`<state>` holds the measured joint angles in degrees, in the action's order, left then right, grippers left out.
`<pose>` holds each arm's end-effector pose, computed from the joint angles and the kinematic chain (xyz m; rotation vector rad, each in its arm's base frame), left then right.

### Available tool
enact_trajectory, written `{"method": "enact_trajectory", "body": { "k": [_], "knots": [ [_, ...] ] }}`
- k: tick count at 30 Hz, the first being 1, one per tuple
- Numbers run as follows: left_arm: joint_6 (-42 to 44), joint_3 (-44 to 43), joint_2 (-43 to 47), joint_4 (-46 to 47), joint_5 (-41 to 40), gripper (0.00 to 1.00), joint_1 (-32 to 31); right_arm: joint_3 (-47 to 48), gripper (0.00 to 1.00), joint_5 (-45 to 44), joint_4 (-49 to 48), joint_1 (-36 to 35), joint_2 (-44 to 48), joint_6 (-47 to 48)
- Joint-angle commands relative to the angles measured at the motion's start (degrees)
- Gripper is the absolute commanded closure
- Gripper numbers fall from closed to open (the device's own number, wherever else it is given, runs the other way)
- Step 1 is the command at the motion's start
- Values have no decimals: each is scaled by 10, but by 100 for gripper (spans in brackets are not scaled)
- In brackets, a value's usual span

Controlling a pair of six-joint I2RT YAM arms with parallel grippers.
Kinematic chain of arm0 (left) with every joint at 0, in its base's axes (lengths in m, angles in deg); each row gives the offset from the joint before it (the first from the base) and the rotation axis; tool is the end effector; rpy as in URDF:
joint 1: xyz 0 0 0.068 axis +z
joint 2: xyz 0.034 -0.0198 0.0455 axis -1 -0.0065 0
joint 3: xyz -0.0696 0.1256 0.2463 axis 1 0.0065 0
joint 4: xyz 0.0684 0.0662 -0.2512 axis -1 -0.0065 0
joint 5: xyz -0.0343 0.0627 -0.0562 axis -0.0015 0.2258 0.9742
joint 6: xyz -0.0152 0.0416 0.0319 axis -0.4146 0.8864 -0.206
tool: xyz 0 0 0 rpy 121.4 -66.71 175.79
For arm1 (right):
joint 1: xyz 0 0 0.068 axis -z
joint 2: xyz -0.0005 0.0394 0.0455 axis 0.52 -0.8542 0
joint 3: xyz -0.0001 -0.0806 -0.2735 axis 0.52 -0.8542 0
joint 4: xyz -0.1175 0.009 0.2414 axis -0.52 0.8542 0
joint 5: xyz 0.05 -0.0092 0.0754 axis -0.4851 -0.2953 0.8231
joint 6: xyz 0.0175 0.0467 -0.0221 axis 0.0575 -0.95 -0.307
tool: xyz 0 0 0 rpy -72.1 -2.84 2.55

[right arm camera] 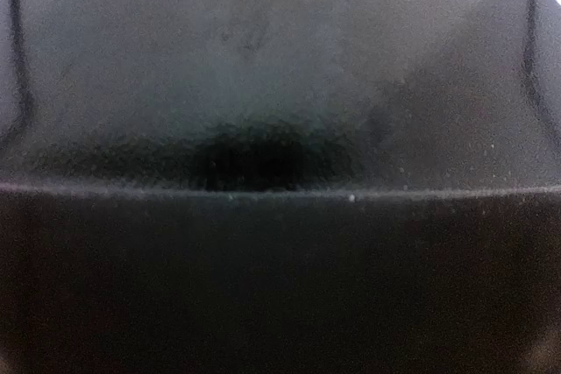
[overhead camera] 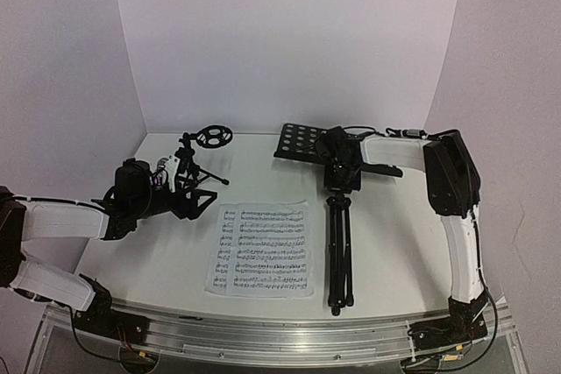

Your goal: Set up the instrument practice props

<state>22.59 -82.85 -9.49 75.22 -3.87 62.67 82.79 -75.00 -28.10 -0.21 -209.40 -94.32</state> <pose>0.2269 -0.1296 0.2082 0.6388 1.8213 -0.6874 0.4231 0.2467 0.1662 0.0922 2.5958 -0.0305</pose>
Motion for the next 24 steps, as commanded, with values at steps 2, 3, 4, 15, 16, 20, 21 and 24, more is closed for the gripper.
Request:
{"method": "enact_trajectory", "body": {
  "k": [2,3,4,15,16,20,21,24],
  "knots": [
    [41,-46,-1,50,6,18,-1,-41,100,-61,-268,4,166,47],
    [45,-51,-5,52,9,18,-1,-47,100,-61,-284,4,177,56],
    [47,-56,-9,54,13,19,-1,-51,100,-62,-300,4,188,64],
    [40,-160,-89,78,77,23,-33,-47,100,-54,-501,1,285,157],
    [38,-173,-104,78,78,23,-41,-43,100,-54,-513,-1,286,163],
    [31,-246,-175,91,86,26,-81,-37,100,-56,-558,-7,287,174],
    [18,-269,-195,93,86,27,-93,-37,100,-57,-569,-9,286,175],
    [7,-336,-270,108,79,31,-116,-37,100,-60,-598,-16,283,187]
  ]
}}
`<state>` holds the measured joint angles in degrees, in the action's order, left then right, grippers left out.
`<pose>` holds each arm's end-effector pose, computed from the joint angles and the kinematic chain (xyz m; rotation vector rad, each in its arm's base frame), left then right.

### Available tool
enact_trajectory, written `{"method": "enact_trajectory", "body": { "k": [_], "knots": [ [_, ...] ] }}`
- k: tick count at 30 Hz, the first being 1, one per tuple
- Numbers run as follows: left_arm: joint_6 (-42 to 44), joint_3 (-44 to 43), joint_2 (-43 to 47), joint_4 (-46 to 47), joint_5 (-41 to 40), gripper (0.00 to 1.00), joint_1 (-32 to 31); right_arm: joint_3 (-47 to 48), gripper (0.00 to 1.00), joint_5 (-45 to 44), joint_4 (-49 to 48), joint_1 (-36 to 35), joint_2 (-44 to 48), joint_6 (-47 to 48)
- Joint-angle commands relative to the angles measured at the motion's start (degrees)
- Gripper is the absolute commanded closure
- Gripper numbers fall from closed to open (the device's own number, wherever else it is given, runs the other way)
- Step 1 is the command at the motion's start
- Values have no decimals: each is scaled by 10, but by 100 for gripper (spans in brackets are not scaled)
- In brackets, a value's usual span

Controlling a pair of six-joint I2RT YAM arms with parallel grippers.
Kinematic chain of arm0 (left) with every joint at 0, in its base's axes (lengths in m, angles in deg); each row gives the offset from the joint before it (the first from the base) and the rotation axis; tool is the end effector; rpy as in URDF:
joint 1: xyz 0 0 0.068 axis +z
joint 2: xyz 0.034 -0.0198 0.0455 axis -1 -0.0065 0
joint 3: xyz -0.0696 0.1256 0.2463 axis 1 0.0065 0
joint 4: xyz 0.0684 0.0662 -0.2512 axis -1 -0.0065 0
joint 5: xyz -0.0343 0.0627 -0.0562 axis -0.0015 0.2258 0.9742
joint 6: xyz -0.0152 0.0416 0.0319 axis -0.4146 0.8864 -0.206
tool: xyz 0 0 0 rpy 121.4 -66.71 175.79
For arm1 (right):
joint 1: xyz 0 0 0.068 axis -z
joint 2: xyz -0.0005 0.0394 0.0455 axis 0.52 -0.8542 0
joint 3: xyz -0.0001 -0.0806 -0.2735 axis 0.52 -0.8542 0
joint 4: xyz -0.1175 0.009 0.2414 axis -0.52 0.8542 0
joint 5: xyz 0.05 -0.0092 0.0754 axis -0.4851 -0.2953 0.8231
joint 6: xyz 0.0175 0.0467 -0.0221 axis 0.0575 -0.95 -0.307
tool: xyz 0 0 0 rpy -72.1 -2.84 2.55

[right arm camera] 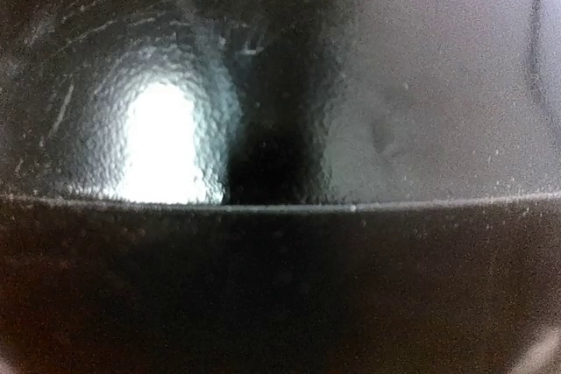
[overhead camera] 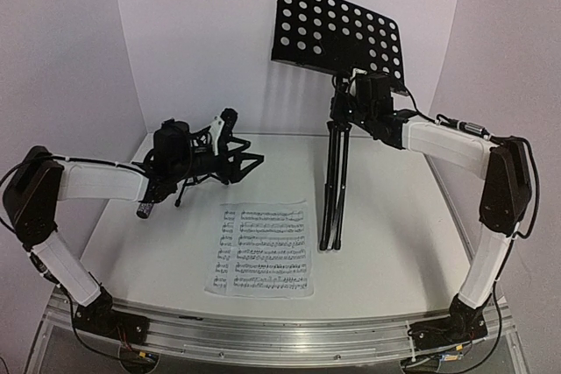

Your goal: Set up the instrument practice props

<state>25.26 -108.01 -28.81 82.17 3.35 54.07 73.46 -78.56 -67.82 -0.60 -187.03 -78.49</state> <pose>0.2901 -0.2281 0.2681 0.8693 1.4984 -0.8660 0.3981 0.2325 0.3501 0.0195 1.7599 0.2779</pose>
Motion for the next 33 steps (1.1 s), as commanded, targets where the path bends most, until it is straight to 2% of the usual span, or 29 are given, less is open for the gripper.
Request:
{"method": "enact_trajectory", "body": {
  "k": [1,6,9,11,18,21,24,27,29,33],
  "knots": [
    [-12,-101,-105,48,1,32,-41,58,100,-23,-214,-14,58,33],
    [-6,-205,-208,100,-21,33,-69,83,100,-17,-256,-35,49,88],
    [-4,-229,-237,127,-3,32,-79,92,100,-14,-287,-47,42,124],
    [-11,-241,-250,132,11,31,-85,93,100,-16,-313,-49,36,127],
    [-75,-335,-307,105,-17,31,-95,91,100,-18,-372,-49,20,109],
    [-78,-361,-321,98,-45,41,-96,81,100,-20,-393,-50,19,109],
    [-61,-368,-327,86,-66,57,-95,79,100,-11,-394,-50,19,113],
    [-52,-378,-335,73,-85,84,-94,68,100,-6,-396,-50,22,117],
    [-50,-381,-339,74,-93,98,-94,61,100,-1,-397,-50,25,125],
    [-33,-393,-343,92,-88,100,-91,37,100,44,-397,-50,32,149]
  ]
}}
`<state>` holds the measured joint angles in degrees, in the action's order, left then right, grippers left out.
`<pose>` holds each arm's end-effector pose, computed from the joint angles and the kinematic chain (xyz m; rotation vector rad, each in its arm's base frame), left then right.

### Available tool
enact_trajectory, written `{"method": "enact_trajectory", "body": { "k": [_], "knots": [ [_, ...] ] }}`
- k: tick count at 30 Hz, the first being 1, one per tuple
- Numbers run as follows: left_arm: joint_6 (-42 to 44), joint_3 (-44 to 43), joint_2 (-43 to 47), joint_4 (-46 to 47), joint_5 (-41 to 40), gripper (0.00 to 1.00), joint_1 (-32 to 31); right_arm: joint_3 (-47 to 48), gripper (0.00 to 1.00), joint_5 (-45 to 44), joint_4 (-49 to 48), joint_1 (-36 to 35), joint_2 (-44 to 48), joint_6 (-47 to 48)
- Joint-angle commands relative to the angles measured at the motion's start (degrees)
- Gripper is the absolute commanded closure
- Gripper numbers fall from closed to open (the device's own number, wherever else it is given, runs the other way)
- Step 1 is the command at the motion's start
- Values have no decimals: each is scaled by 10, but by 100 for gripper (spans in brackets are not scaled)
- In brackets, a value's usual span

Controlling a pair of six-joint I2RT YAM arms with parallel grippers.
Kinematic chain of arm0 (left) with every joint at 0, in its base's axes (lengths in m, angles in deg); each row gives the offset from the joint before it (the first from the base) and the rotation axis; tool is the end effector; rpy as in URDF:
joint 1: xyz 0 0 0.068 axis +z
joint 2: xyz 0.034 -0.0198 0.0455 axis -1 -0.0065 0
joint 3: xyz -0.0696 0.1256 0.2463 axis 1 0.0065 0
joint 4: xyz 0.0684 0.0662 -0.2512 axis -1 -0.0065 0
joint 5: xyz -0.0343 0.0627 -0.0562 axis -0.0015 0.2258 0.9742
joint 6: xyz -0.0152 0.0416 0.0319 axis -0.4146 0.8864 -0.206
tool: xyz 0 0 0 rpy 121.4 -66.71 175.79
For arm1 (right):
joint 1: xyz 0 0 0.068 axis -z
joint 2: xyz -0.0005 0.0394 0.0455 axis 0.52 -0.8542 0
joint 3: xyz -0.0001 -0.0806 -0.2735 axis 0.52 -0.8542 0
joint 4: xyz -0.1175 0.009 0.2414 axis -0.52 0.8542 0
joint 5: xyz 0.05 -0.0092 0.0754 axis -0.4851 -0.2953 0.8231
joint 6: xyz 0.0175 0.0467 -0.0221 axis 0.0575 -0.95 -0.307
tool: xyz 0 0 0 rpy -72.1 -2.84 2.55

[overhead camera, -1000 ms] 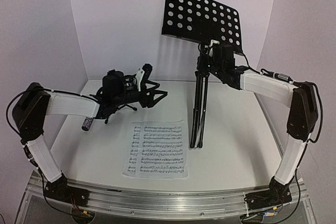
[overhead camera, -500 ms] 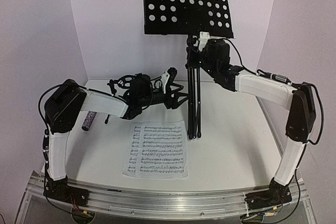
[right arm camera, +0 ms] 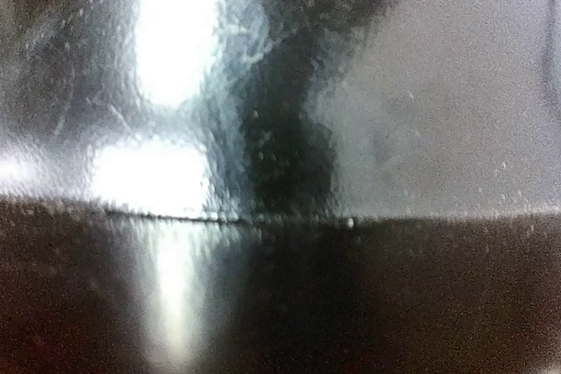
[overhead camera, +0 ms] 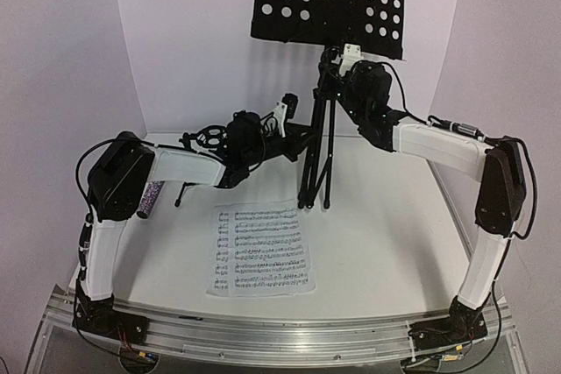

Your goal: Set up the instrument practice props

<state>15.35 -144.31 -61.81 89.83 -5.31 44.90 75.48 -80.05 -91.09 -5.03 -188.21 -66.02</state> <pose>0.3656 -0.3786 0.2532 0.7252 1.3893 -1.0083 0.3831 0.2645 0.3974 -0.0573 1.3680 0.3125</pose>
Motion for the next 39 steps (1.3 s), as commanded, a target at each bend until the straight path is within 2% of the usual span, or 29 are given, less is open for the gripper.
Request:
{"method": "enact_trajectory", "body": {
  "k": [1,5,10,14,19,23,26,31,34,39],
  "knots": [
    [72,-38,-16,16,-1,100,5,6,100,70,-164,-6,48,26],
    [91,-56,-28,21,10,100,26,-70,100,85,-160,-5,73,56],
    [152,-54,-64,76,72,100,44,-145,100,131,-156,-6,69,66],
    [192,-82,-86,81,83,100,58,-180,100,143,-156,-6,84,55],
    [186,-79,-82,68,115,100,67,-186,100,170,-123,-5,94,55],
    [167,-47,-72,70,139,100,67,-175,81,187,-78,-5,96,55],
    [164,-28,-66,73,157,100,68,-174,60,201,-46,-5,108,50],
    [178,-30,-66,66,184,100,71,-189,37,222,10,-6,145,45],
    [179,-38,-69,63,189,100,75,-191,11,244,66,-6,173,44],
    [159,-42,-68,50,185,100,82,-165,6,266,243,-6,208,82]
  ]
}}
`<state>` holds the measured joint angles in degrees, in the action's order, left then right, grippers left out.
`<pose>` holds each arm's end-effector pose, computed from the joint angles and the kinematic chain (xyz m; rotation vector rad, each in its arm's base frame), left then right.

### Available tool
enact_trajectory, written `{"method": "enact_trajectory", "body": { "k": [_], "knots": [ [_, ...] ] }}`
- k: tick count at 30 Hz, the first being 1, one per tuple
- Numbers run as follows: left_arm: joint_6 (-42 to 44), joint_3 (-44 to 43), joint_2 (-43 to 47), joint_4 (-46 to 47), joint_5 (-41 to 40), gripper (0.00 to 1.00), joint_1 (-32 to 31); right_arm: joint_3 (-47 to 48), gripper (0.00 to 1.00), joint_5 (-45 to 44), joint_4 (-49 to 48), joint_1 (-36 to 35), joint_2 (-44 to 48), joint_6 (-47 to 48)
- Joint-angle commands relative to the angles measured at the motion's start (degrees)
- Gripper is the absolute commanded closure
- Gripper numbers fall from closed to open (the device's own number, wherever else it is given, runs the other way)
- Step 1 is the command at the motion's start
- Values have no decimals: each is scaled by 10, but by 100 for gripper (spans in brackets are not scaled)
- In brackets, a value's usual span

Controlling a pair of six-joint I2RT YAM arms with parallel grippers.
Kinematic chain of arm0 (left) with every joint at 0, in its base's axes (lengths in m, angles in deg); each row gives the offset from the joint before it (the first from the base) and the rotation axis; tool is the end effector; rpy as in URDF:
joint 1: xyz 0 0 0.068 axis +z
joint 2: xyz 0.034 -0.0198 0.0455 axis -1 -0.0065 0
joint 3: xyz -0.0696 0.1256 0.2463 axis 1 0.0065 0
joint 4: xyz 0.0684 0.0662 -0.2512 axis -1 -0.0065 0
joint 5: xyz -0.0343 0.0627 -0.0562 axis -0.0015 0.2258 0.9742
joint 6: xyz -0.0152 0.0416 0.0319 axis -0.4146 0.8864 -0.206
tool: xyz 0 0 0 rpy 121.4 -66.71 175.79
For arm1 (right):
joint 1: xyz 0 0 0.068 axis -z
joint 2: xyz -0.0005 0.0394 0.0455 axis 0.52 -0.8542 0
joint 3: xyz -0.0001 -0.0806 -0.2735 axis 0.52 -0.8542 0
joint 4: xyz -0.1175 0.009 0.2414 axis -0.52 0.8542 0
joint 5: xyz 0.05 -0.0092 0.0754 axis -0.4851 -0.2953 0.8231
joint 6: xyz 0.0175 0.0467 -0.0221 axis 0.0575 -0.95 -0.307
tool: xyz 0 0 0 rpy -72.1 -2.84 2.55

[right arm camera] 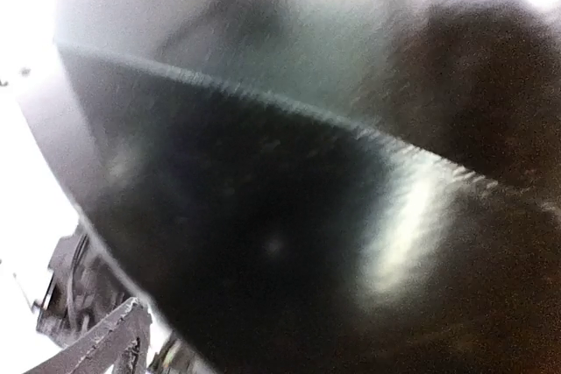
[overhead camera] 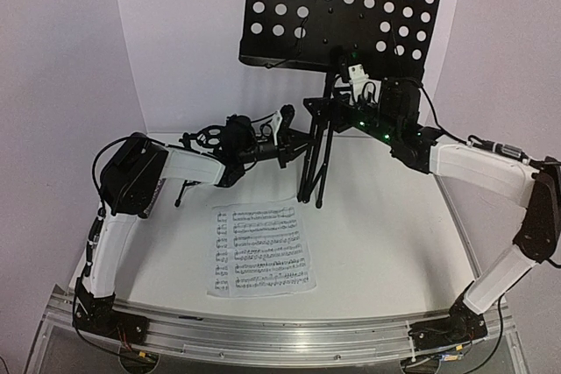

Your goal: Set up the instrument practice props

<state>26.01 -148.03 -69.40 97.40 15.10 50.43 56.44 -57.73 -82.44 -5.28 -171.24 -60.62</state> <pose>0.4044 -0.3596 0.2204 1.0358 1.1308 -1.0263 0.3129 0.2323 0.3802 -0.5095 1.4641 0.4708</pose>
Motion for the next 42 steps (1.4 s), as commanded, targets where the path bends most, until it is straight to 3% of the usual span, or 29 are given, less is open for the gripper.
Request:
{"method": "enact_trajectory", "body": {
  "k": [1,9,13,16,19,22,30,38,42],
  "knots": [
    [42,-4,8,-27,-21,100,28,30,5,46,193,-3,45,37],
    [1,13,12,-40,-22,100,27,131,7,85,363,5,43,50],
    [15,5,13,-51,-29,100,27,104,11,101,371,28,34,46],
    [16,8,14,-55,-27,100,28,91,18,112,367,45,8,40],
    [8,13,16,-55,-22,100,27,61,27,151,323,53,-12,34],
    [1,10,16,-58,-23,100,28,3,28,164,222,55,-15,21],
    [1,-5,12,-68,-15,100,28,-70,27,175,66,71,-56,-13],
    [-12,-17,7,-81,-11,100,29,-3,29,198,38,98,-128,-4],
    [-18,-18,6,-86,-13,100,29,35,35,199,38,98,-160,1]
  ]
}}
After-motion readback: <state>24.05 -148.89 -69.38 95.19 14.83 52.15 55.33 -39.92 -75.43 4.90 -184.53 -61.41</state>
